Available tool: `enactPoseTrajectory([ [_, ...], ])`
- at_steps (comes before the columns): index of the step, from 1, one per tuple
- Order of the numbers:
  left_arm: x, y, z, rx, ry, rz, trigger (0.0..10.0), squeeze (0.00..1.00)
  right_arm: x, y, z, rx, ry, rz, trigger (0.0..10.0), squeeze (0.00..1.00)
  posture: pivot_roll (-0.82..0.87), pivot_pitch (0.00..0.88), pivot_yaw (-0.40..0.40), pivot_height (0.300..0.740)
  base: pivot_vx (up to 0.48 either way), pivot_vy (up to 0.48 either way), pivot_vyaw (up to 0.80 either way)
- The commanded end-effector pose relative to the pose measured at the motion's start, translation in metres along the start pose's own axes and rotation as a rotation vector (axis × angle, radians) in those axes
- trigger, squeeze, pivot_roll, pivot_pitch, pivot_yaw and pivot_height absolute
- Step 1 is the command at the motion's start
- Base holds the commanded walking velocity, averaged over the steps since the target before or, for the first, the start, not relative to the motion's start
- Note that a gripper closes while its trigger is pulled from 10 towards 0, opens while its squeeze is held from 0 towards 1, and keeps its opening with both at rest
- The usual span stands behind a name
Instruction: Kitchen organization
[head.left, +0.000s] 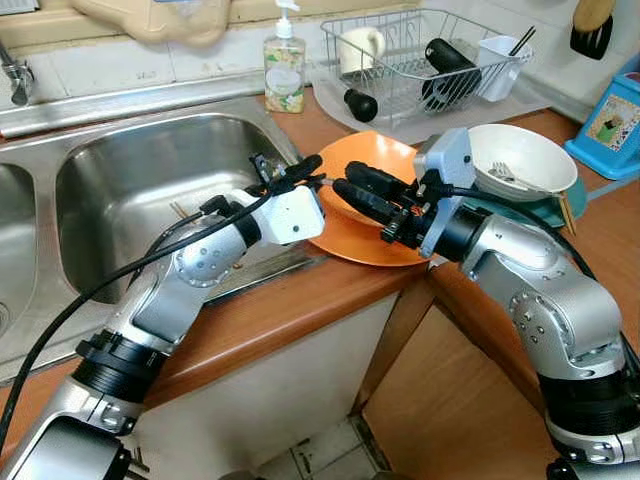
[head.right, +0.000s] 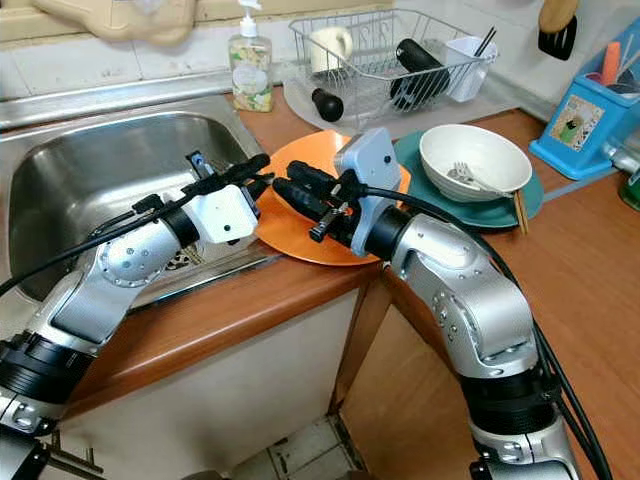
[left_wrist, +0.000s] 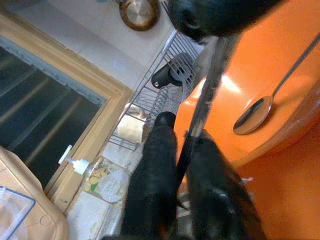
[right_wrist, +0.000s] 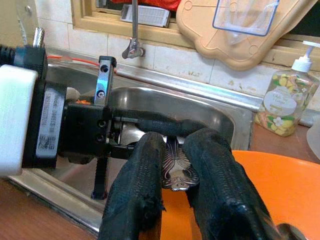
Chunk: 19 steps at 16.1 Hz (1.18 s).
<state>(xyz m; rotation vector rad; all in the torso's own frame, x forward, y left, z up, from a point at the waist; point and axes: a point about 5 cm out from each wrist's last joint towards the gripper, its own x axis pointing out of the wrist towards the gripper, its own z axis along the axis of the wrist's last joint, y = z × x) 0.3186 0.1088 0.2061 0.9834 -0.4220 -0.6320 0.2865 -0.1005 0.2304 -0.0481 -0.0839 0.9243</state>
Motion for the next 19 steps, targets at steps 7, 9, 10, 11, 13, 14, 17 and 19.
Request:
enactPoseTrajectory([
  [7, -0.005, 0.005, -0.007, 0.049, 0.023, 0.016, 0.0, 0.0, 0.007, 0.002, 0.005, 0.003, 0.008, 0.022, 10.0, 1.0, -0.12, 0.0, -0.059, 0.74, 0.0, 0.0, 0.0],
  [9, -0.008, 0.01, -0.012, 0.053, 0.05, 0.036, 0.0, 0.0, 0.008, 0.004, 0.005, 0.0, 0.005, 0.033, 10.0, 1.0, -0.12, 0.0, -0.06, 0.74, 0.0, 0.0, 0.0],
  [10, -0.01, 0.014, -0.017, 0.056, 0.074, 0.053, 0.0, 0.0, 0.007, 0.003, 0.004, -0.029, 0.015, 0.006, 10.0, 1.0, -0.12, 0.0, -0.059, 0.74, 0.0, 0.0, 0.0],
  [11, -0.014, 0.018, -0.027, 0.065, 0.128, 0.075, 0.0, 0.0, 0.005, 0.0, 0.001, -0.042, 0.027, -0.028, 10.0, 0.0, -0.13, 0.0, -0.054, 0.74, 0.0, 0.0, 0.0],
  [13, -0.021, 0.022, -0.05, 0.07, 0.252, 0.087, 0.0, 0.0, -0.002, 0.0, -0.005, -0.052, 0.05, -0.062, 10.0, 0.0, -0.14, 0.0, -0.039, 0.74, 0.0, 0.0, 0.0],
  [14, -0.025, 0.021, -0.067, 0.067, 0.349, 0.064, 0.0, 0.0, -0.007, 0.003, -0.007, -0.047, 0.057, -0.067, 10.0, 0.0, -0.15, 0.0, -0.027, 0.74, 0.0, 0.0, 0.0],
  [17, -0.029, 0.021, -0.096, 0.076, 0.508, 0.045, 5.0, 0.0, -0.015, 0.009, -0.009, -0.021, 0.086, -0.08, 10.0, 0.0, -0.16, 0.0, -0.011, 0.74, 0.0, 0.0, 0.0],
  [19, -0.031, 0.013, -0.11, 0.042, 0.599, -0.011, 10.0, 0.0, -0.018, 0.012, -0.008, -0.006, 0.077, -0.082, 10.0, 0.0, -0.16, 0.0, -0.007, 0.74, 0.0, 0.0, 0.0],
])
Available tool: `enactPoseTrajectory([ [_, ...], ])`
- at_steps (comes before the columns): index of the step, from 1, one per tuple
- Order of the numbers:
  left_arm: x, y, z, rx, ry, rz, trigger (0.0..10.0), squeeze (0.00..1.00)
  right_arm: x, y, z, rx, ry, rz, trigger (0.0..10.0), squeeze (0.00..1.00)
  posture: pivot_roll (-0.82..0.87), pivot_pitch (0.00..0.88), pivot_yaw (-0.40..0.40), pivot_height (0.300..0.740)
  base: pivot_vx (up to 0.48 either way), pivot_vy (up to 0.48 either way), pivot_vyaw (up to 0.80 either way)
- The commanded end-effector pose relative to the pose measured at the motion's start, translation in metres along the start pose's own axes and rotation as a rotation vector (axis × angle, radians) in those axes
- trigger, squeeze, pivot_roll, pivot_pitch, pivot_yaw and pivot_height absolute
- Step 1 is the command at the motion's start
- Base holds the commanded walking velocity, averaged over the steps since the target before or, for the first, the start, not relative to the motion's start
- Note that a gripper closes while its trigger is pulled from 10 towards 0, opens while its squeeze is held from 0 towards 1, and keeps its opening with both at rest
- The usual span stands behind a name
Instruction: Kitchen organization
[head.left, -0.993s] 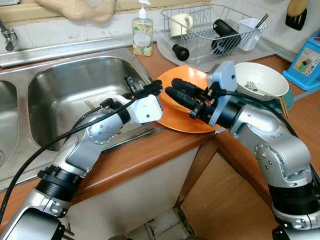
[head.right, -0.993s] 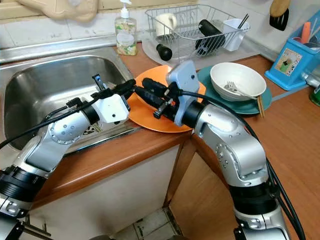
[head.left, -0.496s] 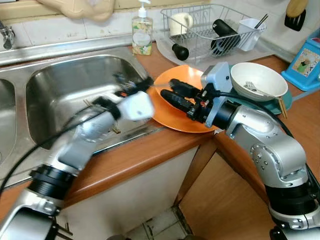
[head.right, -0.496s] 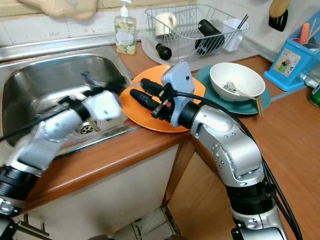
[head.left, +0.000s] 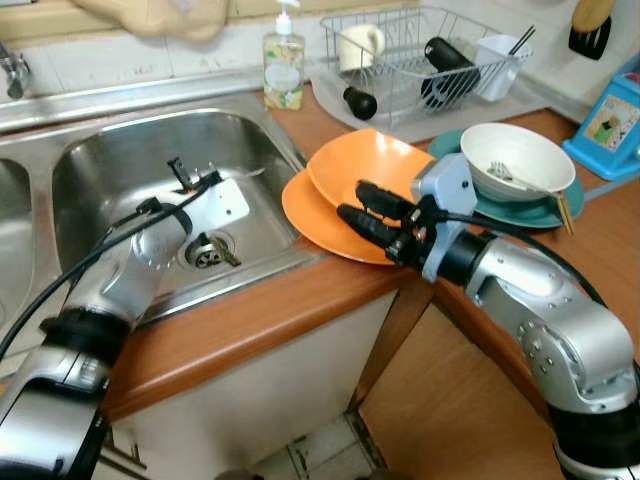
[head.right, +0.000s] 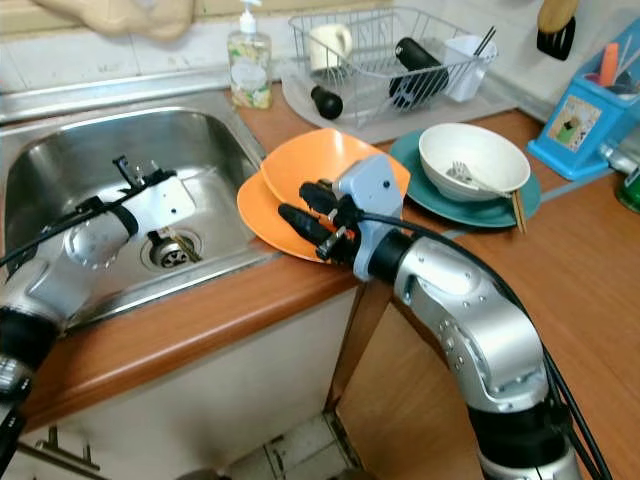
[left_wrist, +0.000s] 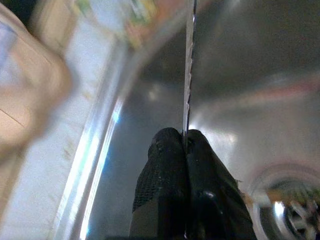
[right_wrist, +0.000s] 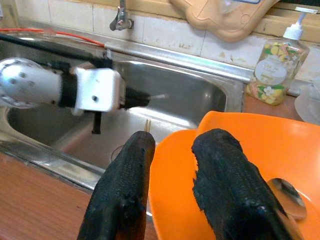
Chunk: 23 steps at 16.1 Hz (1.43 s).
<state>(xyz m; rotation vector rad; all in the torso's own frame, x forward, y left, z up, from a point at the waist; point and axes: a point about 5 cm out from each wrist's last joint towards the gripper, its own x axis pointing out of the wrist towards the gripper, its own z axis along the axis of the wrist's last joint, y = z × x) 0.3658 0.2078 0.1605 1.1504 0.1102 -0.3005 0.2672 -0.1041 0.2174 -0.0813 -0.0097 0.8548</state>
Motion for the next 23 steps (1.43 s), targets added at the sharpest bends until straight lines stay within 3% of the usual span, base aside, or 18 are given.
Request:
enactPoseTrajectory([
  [1, 0.005, -0.013, -0.011, -0.005, 0.083, -0.089, 10.0, 0.0, -0.006, -0.002, 0.004, 0.002, -0.005, -0.034, 10.0, 0.0, -0.17, 0.0, -0.002, 0.74, 0.0, 0.0, 0.0],
  [2, 0.007, -0.021, -0.018, -0.039, 0.125, -0.144, 10.0, 0.0, -0.008, -0.002, 0.004, -0.003, -0.002, -0.049, 10.0, 0.0, -0.17, 0.0, -0.002, 0.74, 0.0, 0.0, 0.0],
  [3, 0.007, -0.028, -0.022, -0.084, 0.148, -0.197, 10.0, 0.26, -0.009, -0.004, 0.005, -0.011, -0.002, -0.073, 10.0, 0.0, -0.17, 0.0, 0.001, 0.74, 0.0, 0.0, 0.0],
  [4, 0.008, -0.03, -0.023, -0.119, 0.147, -0.221, 10.0, 1.0, -0.011, -0.007, 0.006, -0.017, -0.006, -0.108, 10.0, 0.0, -0.17, 0.0, 0.001, 0.74, 0.0, 0.0, 0.0],
  [9, 0.012, -0.027, -0.018, -0.153, 0.116, -0.22, 10.0, 1.0, -0.018, -0.025, 0.011, -0.044, -0.037, -0.274, 10.0, 0.0, -0.17, 0.0, -0.004, 0.74, 0.0, 0.0, 0.0],
  [10, 0.01, -0.023, -0.018, -0.217, 0.081, -0.183, 10.0, 1.0, -0.026, -0.036, 0.012, -0.042, -0.047, -0.338, 10.0, 0.0, -0.17, 0.0, -0.006, 0.74, 0.0, 0.0, 0.0],
  [11, 0.008, -0.02, -0.017, -0.255, 0.056, -0.158, 10.0, 1.0, -0.03, -0.041, 0.011, -0.035, -0.054, -0.372, 10.0, 0.43, -0.17, 0.0, -0.008, 0.74, 0.0, 0.0, 0.0],
  [12, 0.006, -0.014, -0.014, -0.309, 0.007, -0.101, 10.0, 1.0, -0.035, -0.046, 0.01, -0.025, -0.057, -0.398, 10.0, 1.0, -0.16, 0.0, -0.013, 0.74, 0.0, 0.0, 0.0],
  [14, 0.002, -0.004, -0.007, -0.421, -0.075, -0.018, 10.0, 1.0, -0.04, -0.052, 0.008, -0.01, -0.068, -0.433, 10.0, 1.0, -0.16, 0.0, -0.014, 0.74, 0.0, 0.0, 0.0],
  [15, -0.002, 0.0, 0.0, -0.52, -0.16, 0.009, 10.0, 0.07, -0.042, -0.053, 0.007, 0.002, -0.075, -0.446, 10.0, 1.0, -0.16, 0.0, -0.017, 0.74, 0.0, 0.0, 0.0],
  [16, -0.009, 0.002, 0.01, -0.618, -0.267, 0.01, 10.0, 0.0, -0.044, -0.054, 0.005, 0.004, -0.071, -0.443, 10.0, 1.0, -0.16, 0.0, -0.017, 0.74, 0.0, 0.0, 0.0],
  [19, -0.03, 0.001, 0.027, -0.742, -0.432, -0.028, 10.0, 0.0, -0.047, -0.05, -0.001, 0.004, -0.054, -0.406, 10.0, 1.0, -0.16, 0.0, -0.02, 0.74, 0.0, 0.0, 0.0],
  [20, -0.039, 0.0, 0.036, -0.794, -0.493, -0.055, 10.0, 0.17, -0.046, -0.047, -0.005, 0.002, -0.031, -0.389, 10.0, 1.0, -0.15, 0.0, -0.02, 0.74, 0.0, 0.0, 0.0],
  [21, -0.046, -0.001, 0.042, -0.821, -0.531, -0.079, 10.0, 1.0, -0.045, -0.044, -0.011, 0.012, -0.004, -0.377, 10.0, 1.0, -0.15, 0.0, -0.02, 0.74, 0.0, 0.0, 0.0],
  [22, -0.052, -0.004, 0.047, -0.829, -0.552, -0.104, 10.0, 1.0, -0.045, -0.042, -0.016, 0.02, 0.017, -0.367, 10.0, 0.82, -0.15, 0.0, -0.02, 0.74, 0.0, 0.0, 0.0],
  [23, -0.058, -0.008, 0.054, -0.837, -0.574, -0.146, 10.0, 0.91, -0.044, -0.041, -0.023, 0.031, 0.042, -0.371, 10.0, 0.0, -0.15, 0.0, -0.02, 0.74, 0.0, 0.0, 0.0],
])
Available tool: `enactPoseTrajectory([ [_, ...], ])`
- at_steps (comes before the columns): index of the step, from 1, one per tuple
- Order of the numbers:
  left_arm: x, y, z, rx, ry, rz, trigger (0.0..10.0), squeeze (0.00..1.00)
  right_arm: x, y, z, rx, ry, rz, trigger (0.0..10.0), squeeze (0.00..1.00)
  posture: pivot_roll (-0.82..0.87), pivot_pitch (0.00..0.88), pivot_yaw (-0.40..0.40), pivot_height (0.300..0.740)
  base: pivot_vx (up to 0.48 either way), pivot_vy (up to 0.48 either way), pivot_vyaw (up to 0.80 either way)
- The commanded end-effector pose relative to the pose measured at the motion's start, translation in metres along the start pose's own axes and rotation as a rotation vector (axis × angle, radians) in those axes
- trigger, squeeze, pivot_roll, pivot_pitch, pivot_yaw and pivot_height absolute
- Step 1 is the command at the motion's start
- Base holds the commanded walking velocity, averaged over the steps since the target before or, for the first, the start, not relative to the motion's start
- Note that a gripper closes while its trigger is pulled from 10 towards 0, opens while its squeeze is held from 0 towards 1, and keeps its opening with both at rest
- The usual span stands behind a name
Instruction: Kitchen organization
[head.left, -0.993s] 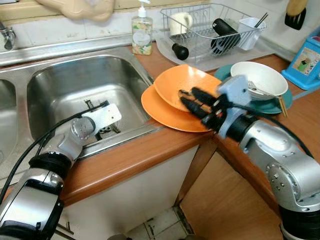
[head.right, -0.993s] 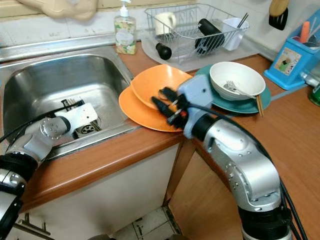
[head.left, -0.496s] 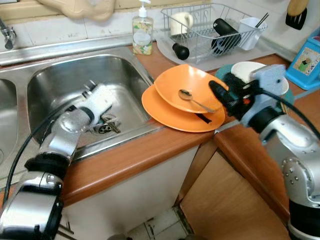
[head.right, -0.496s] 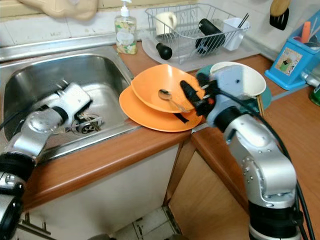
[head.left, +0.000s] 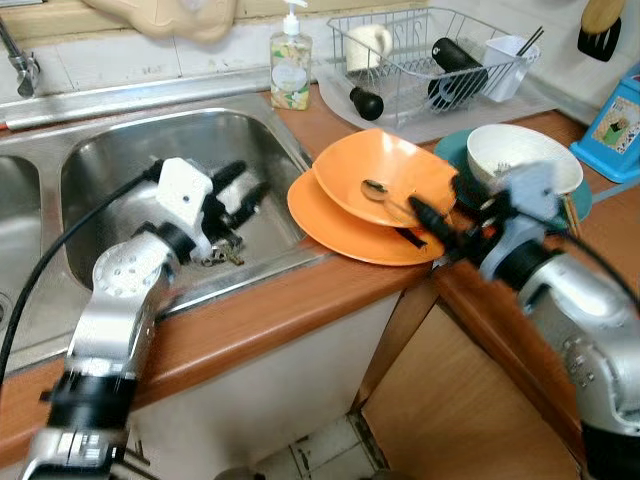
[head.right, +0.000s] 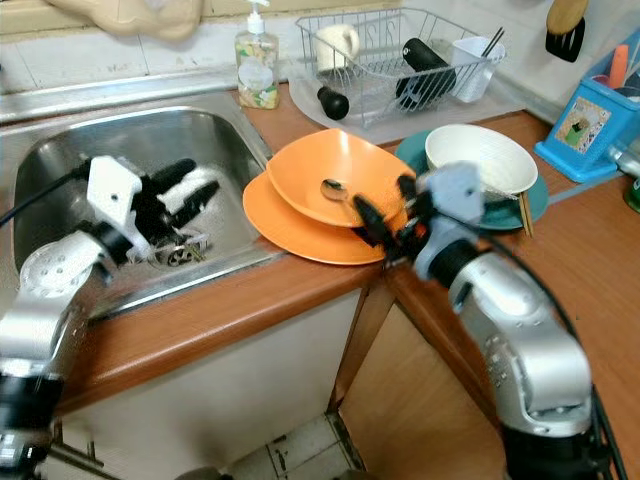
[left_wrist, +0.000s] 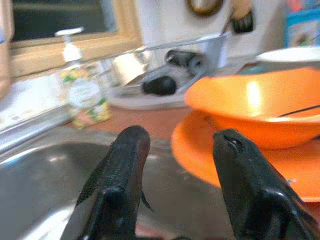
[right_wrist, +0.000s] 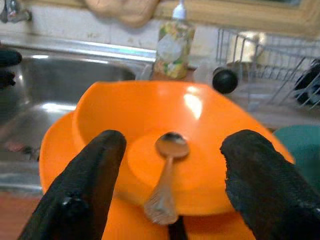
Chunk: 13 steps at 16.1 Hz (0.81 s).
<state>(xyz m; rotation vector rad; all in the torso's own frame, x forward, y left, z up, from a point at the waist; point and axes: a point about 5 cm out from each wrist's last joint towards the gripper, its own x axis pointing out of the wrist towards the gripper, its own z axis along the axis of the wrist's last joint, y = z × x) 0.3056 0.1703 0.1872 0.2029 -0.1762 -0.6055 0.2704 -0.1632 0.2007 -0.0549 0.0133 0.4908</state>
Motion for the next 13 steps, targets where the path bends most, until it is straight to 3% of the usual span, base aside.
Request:
enactPoseTrajectory([
  [1, 0.002, -0.011, 0.005, -0.02, -0.013, -0.055, 10.0, 0.25, 0.0, -0.001, -0.006, 0.001, 0.032, -0.015, 10.0, 0.0, -0.15, 0.0, -0.02, 0.74, 0.0, 0.0, 0.0],
  [2, 0.001, -0.021, 0.009, -0.047, -0.019, -0.095, 10.0, 0.0, 0.001, 0.0, -0.012, 0.012, 0.049, -0.02, 4.2, 0.0, -0.14, 0.0, -0.019, 0.74, 0.0, 0.0, 0.0],
  [3, 0.0, -0.029, 0.008, -0.059, -0.006, -0.125, 10.0, 0.0, 0.001, 0.002, -0.016, 0.028, 0.054, -0.026, 0.0, 0.0, -0.14, 0.0, -0.017, 0.74, 0.0, 0.0, 0.0],
  [5, -0.004, -0.04, 0.007, -0.054, 0.023, -0.18, 10.0, 0.0, 0.001, 0.001, -0.021, 0.043, 0.063, -0.062, 0.0, 0.0, -0.14, 0.0, -0.012, 0.74, 0.0, 0.0, 0.0],
  [13, -0.01, -0.048, 0.01, -0.102, 0.045, -0.198, 10.0, 0.0, 0.002, 0.0, -0.027, 0.076, 0.067, -0.082, 0.0, 0.0, -0.14, 0.0, -0.013, 0.74, 0.0, 0.0, 0.0],
])
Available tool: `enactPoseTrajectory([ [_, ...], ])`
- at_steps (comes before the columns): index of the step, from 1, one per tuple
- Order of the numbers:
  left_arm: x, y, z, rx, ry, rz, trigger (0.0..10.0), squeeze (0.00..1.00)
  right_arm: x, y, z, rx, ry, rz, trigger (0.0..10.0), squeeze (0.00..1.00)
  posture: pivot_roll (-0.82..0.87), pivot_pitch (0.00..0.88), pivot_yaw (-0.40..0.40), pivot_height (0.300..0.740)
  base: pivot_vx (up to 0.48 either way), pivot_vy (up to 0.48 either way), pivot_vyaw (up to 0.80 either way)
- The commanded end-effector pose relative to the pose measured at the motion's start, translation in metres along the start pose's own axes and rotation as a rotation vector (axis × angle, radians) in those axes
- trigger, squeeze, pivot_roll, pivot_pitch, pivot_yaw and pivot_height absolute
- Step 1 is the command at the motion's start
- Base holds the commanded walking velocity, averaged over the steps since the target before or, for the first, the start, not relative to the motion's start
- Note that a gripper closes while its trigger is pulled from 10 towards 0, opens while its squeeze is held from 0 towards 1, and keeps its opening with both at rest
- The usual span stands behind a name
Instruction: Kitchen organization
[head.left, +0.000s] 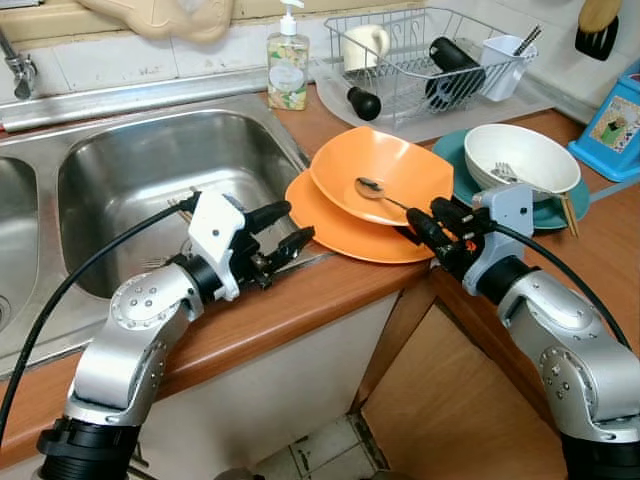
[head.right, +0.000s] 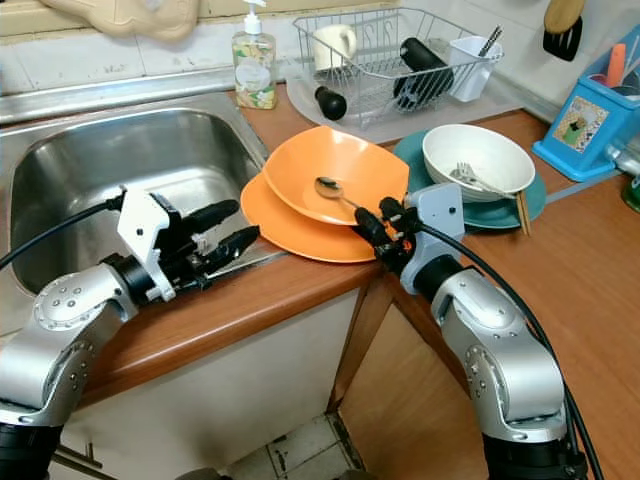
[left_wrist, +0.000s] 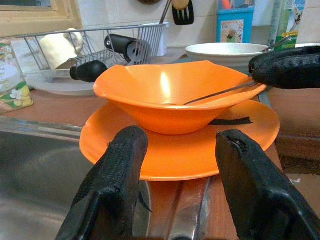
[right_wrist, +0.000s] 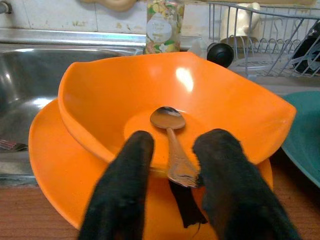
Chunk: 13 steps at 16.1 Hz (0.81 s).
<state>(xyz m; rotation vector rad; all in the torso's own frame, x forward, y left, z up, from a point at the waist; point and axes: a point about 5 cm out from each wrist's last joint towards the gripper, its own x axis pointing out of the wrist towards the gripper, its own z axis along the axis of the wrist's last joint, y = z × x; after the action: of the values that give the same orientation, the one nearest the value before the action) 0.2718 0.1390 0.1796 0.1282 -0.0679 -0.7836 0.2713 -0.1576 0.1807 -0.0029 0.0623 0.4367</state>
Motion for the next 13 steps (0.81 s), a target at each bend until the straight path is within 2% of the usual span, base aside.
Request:
enactPoseTrajectory([
  [1, 0.0, -0.004, 0.005, 0.01, -0.011, -0.021, 10.0, 0.0, -0.002, -0.006, -0.007, 0.013, 0.029, -0.032, 0.0, 0.0, -0.14, 0.0, -0.013, 0.74, 0.0, 0.0, 0.0],
  [6, 0.0, -0.005, 0.006, 0.008, -0.003, -0.029, 10.0, 0.0, -0.001, -0.007, -0.005, 0.007, 0.02, -0.035, 0.0, 0.0, -0.14, 0.0, -0.015, 0.74, 0.0, 0.0, 0.0],
  [10, 0.002, -0.005, 0.006, 0.028, 0.008, -0.023, 10.0, 0.0, -0.001, -0.011, 0.005, -0.005, -0.016, -0.042, 0.0, 0.0, -0.14, 0.0, -0.016, 0.74, 0.0, 0.0, 0.0],
  [12, 0.005, -0.001, 0.011, 0.061, -0.004, 0.001, 10.0, 0.0, -0.001, -0.011, 0.014, -0.015, -0.054, -0.016, 0.0, 0.0, -0.14, 0.0, -0.018, 0.74, 0.0, 0.0, 0.0],
  [13, 0.01, 0.002, 0.016, 0.137, -0.023, 0.023, 10.0, 0.0, 0.0, -0.008, 0.026, -0.017, -0.098, 0.035, 0.0, 0.0, -0.14, 0.0, -0.018, 0.74, 0.0, 0.0, 0.0],
])
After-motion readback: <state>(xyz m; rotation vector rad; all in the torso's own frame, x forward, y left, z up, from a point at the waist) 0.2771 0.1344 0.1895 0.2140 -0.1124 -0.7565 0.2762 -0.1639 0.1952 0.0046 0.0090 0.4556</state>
